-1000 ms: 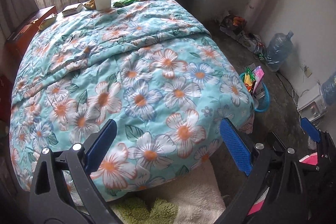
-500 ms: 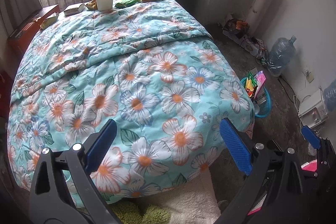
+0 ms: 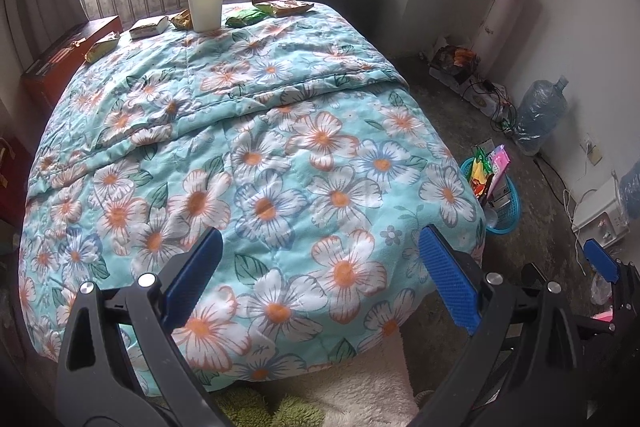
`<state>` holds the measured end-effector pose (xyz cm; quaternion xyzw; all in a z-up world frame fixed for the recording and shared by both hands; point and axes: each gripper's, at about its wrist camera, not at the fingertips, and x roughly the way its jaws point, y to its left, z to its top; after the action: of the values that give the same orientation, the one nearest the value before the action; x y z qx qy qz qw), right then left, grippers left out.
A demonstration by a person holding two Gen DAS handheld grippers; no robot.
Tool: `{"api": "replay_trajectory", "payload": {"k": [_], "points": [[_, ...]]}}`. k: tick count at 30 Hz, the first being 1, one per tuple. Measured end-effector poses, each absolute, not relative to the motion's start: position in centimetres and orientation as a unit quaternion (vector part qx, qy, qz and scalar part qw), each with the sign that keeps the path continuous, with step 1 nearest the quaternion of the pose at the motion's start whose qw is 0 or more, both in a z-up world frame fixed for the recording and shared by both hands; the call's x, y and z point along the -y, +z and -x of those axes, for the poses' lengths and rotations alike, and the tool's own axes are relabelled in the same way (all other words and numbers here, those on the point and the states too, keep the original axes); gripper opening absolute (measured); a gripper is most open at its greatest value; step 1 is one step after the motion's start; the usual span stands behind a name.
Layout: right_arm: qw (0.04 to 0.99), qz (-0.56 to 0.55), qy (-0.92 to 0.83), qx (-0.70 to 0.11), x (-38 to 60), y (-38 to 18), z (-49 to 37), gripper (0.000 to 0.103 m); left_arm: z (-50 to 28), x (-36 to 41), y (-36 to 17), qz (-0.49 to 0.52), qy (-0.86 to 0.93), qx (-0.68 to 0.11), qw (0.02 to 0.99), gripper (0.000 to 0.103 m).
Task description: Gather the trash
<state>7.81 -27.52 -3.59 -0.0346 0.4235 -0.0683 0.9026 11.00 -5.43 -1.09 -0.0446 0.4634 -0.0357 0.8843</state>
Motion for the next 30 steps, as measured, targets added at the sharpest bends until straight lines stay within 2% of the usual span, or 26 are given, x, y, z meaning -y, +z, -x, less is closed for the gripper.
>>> {"api": "replay_trajectory", "payload": {"k": [30], "points": [[0.912, 0.055, -0.027, -0.405, 24.0, -2.2, -7.5, 0.097, -9.6, 0.7, -0.1, 0.096, 0.025, -0.451, 0.887, 0.094]]}}
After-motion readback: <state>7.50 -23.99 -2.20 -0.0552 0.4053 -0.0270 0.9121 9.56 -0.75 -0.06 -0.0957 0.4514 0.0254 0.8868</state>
